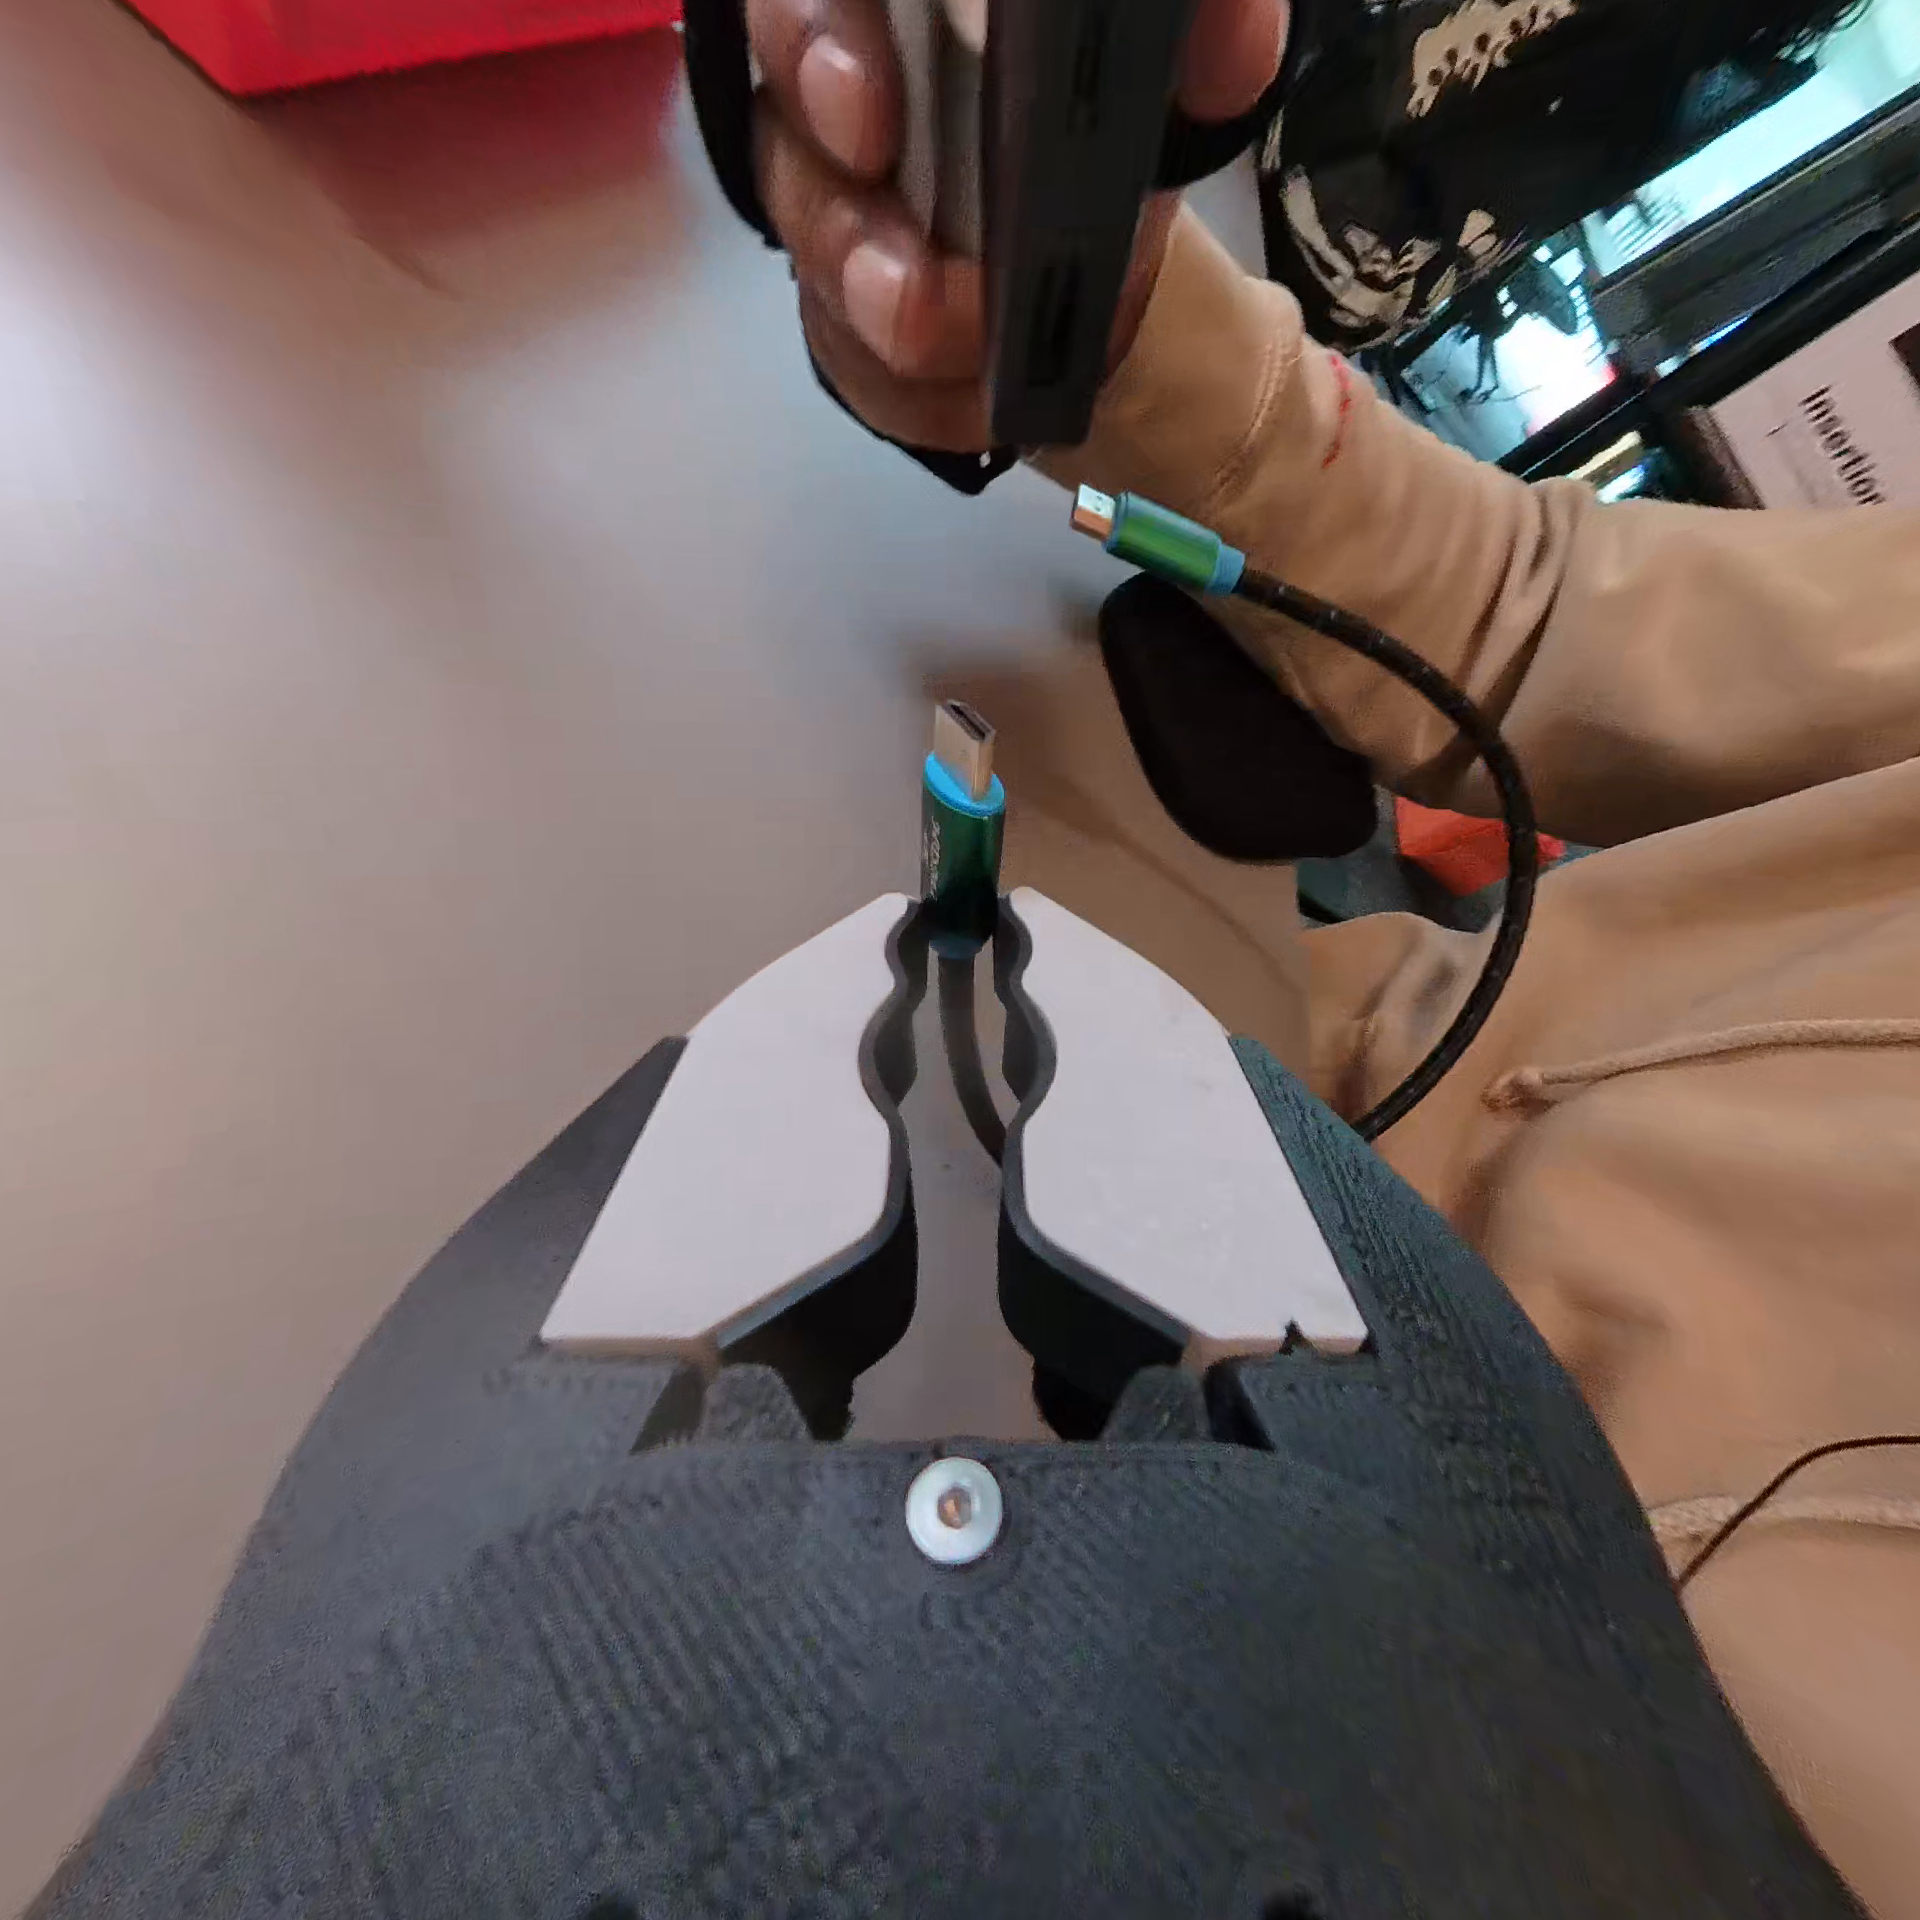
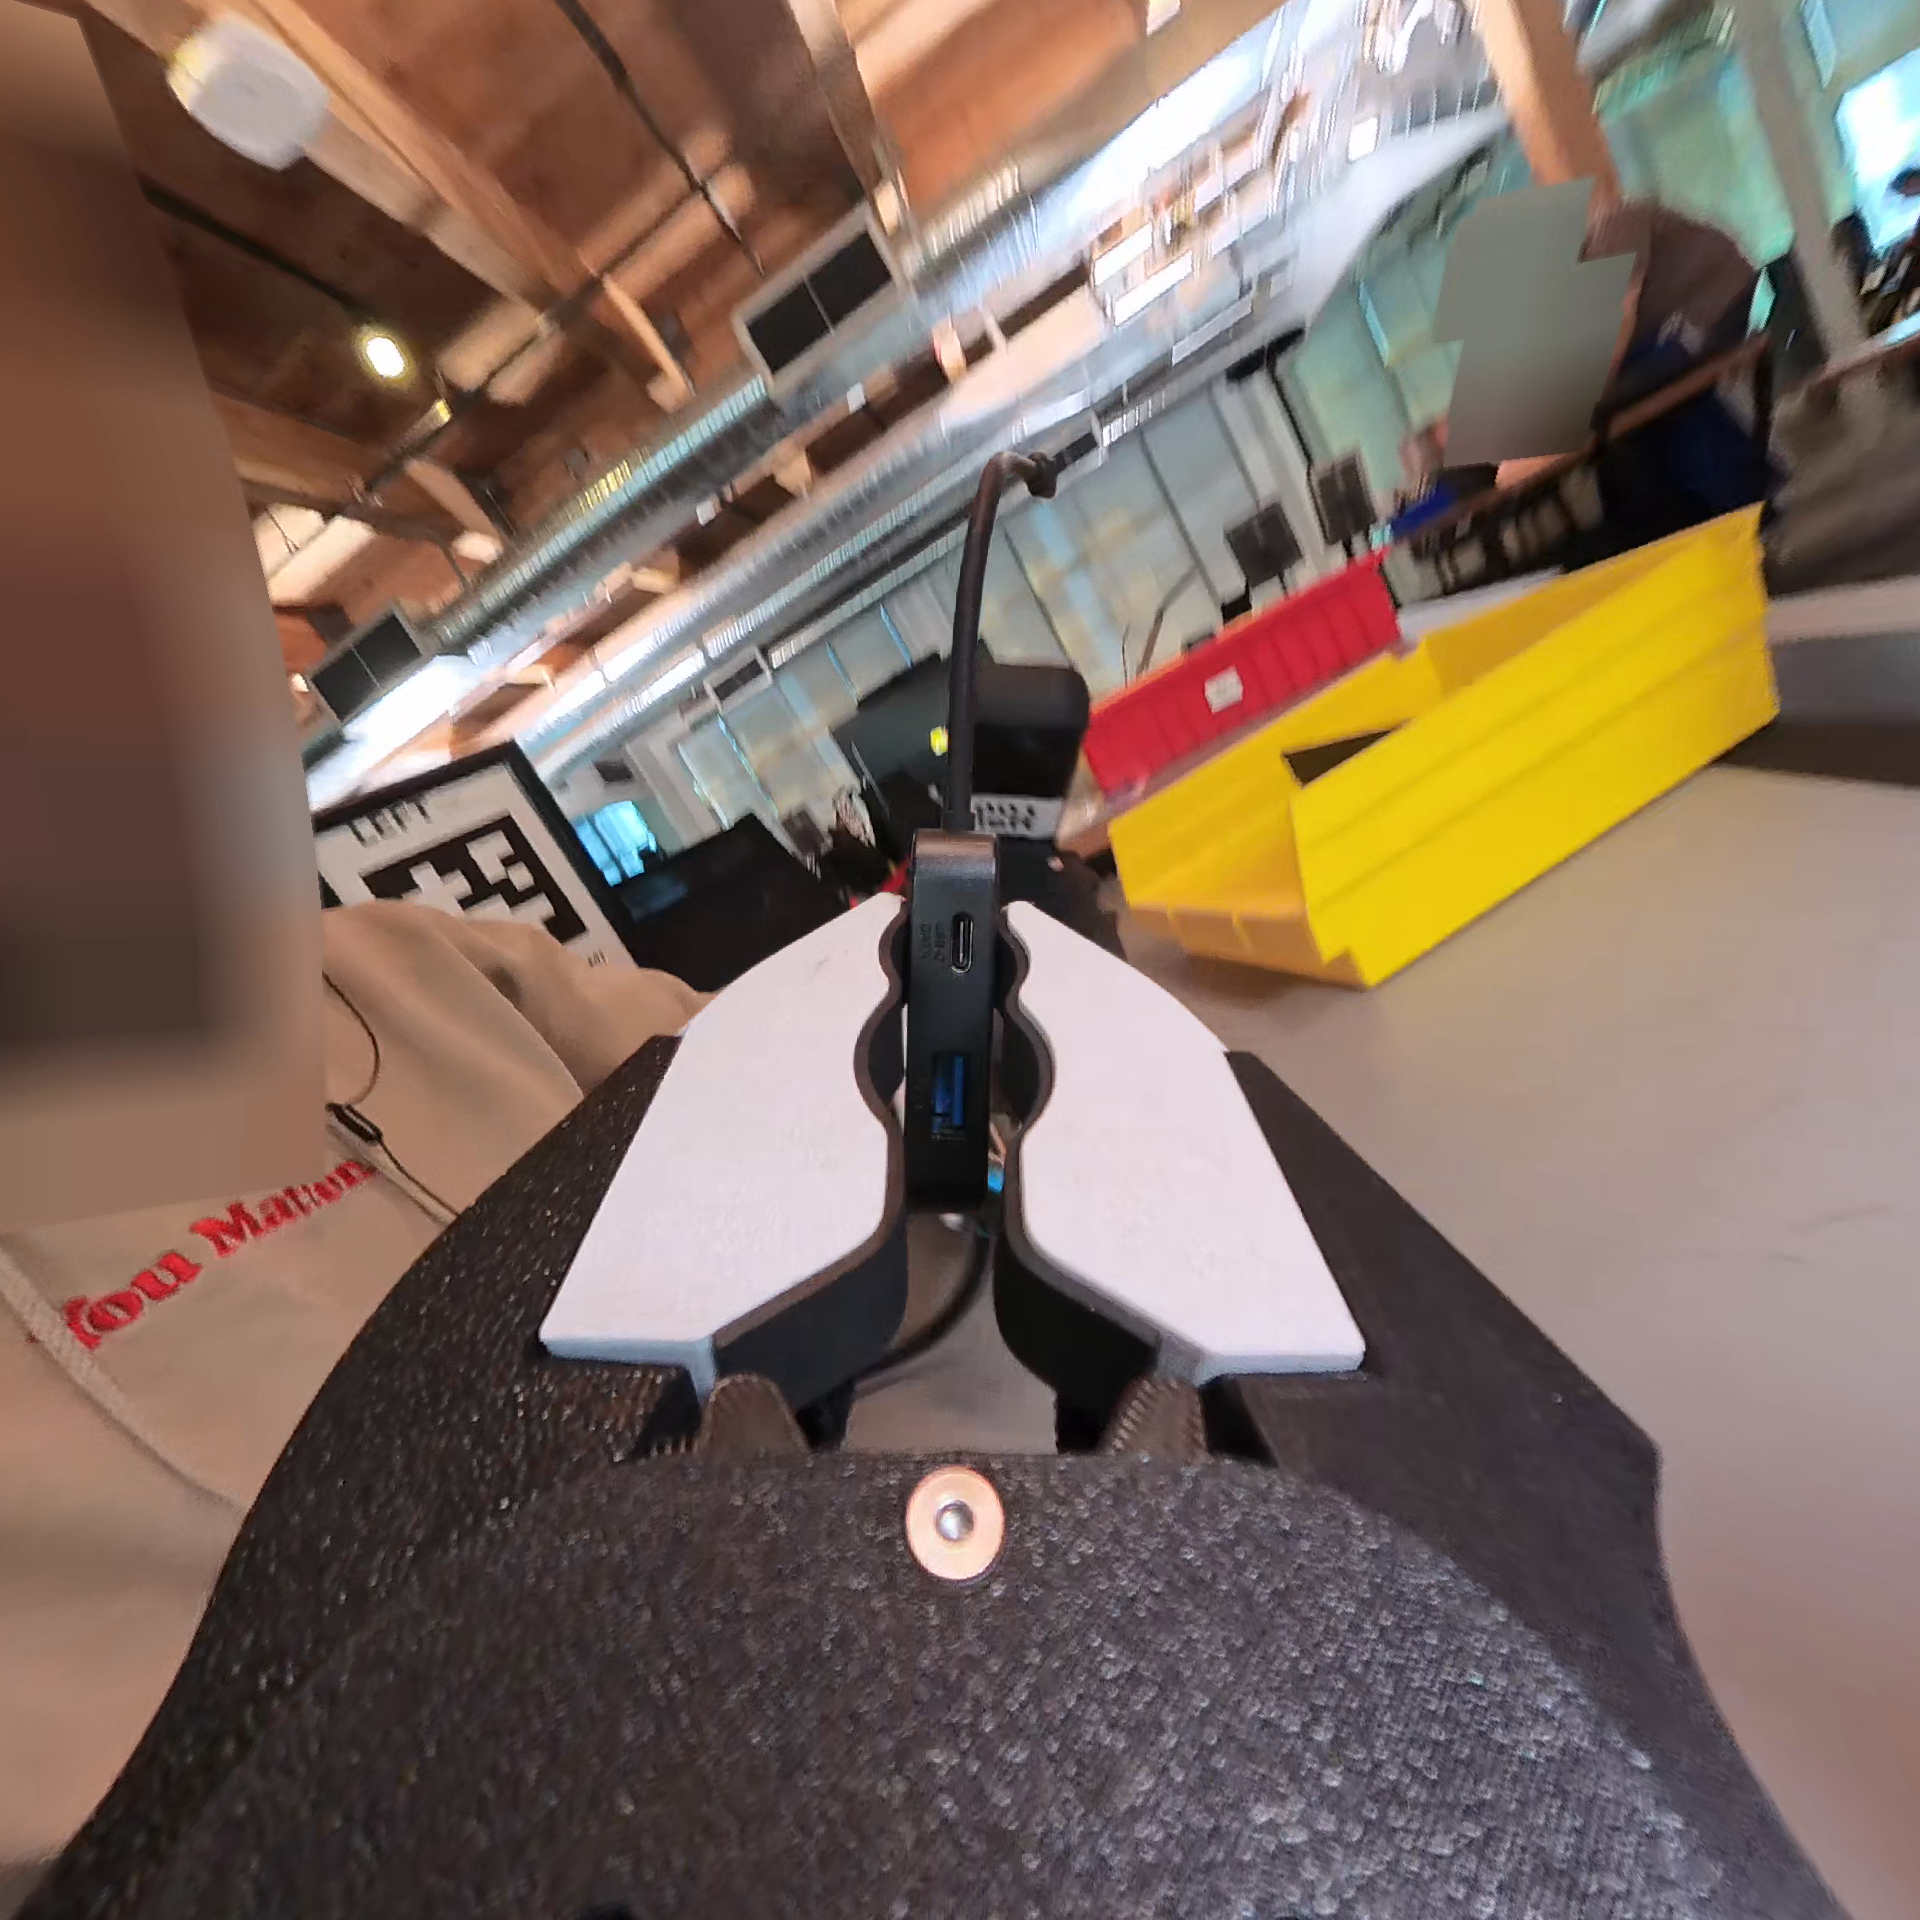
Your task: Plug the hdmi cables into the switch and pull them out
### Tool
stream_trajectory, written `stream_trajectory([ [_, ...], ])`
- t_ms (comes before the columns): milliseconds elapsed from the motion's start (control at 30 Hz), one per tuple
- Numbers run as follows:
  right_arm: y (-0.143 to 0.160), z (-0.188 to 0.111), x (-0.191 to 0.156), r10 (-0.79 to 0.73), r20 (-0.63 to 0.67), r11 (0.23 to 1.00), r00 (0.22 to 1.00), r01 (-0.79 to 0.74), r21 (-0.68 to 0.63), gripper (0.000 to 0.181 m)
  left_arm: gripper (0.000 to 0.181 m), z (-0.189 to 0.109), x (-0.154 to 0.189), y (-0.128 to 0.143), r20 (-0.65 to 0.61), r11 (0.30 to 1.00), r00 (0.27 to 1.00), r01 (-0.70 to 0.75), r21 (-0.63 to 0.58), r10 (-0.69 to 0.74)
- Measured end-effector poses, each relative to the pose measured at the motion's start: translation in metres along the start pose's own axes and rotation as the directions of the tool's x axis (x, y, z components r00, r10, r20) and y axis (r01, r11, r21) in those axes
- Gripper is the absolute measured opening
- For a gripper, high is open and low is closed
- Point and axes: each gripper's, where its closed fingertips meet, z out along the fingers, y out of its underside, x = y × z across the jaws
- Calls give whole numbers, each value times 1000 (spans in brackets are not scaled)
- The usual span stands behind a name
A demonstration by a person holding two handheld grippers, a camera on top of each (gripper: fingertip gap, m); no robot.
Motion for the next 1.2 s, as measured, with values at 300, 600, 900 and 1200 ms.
stream_trajectory([
  [300,49,33,4,19,-2,978,1000,-19,-207,13,12,-11,7,16,-16,1000,1000,8,-15,-9],
  [600,74,35,0,10,18,945,1000,-3,-327,13,12,-10,3,33,-45,995,998,28,-95,-32],
  [900,90,37,-2,-93,34,904,995,99,-416,13,12,-5,9,46,-140,986,987,52,-159,-75],
  [1200,96,36,-21,-39,126,890,991,92,-447,13,12,2,18,51,-212,981,972,58,-183,-97],
])
